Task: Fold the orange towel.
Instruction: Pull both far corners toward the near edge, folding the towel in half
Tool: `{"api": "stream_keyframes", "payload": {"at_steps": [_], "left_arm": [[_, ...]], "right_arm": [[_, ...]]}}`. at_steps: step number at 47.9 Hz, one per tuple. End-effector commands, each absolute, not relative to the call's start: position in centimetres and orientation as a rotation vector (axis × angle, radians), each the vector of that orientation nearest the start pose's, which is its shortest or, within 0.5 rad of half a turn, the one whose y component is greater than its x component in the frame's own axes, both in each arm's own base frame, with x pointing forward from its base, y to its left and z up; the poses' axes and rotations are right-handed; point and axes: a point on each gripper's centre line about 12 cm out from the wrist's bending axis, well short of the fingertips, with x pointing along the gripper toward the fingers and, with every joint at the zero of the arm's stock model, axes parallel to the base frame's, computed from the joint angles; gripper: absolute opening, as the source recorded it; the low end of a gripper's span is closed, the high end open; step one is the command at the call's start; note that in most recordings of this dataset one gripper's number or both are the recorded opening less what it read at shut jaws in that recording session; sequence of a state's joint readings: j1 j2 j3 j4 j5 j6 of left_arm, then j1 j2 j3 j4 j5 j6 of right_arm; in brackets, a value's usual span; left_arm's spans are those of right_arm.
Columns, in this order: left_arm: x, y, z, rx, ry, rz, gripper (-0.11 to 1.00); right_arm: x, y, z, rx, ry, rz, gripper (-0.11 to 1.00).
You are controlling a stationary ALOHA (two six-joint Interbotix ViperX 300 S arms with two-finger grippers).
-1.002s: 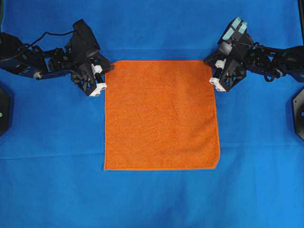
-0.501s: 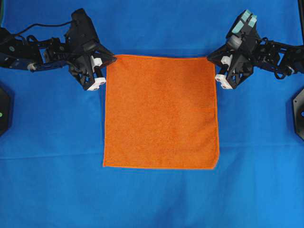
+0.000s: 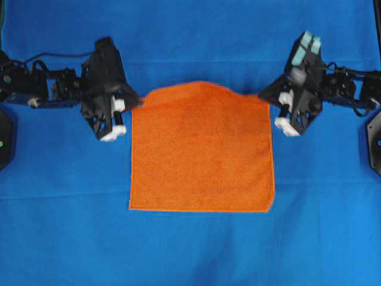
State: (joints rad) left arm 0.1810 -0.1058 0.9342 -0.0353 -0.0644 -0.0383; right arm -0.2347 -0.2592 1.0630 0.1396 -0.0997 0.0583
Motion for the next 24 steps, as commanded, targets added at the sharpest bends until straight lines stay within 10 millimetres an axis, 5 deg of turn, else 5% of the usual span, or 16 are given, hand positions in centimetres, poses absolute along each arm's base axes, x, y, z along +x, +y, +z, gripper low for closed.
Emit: {"api": "stream_keyframes", "payload": {"at_steps": [1, 12, 24], "left_arm": [[31.3, 3.8, 13.5, -0.125, 0.752, 0.147, 0.00], [31.1, -1.8, 13.2, -0.098, 0.786, -0.005, 0.00], [30.7, -6.7, 13.1, -0.167, 0.803, -0.098, 0.00]], "right_arm": [[27.3, -4.7, 15.1, 0.273, 0.653, -0.247, 0.01], [27.3, 1.1, 15.4, 0.319, 0.676, -0.084, 0.01], [27.2, 5.3, 15.1, 0.352, 0.708, 0.025, 0.01]]}}
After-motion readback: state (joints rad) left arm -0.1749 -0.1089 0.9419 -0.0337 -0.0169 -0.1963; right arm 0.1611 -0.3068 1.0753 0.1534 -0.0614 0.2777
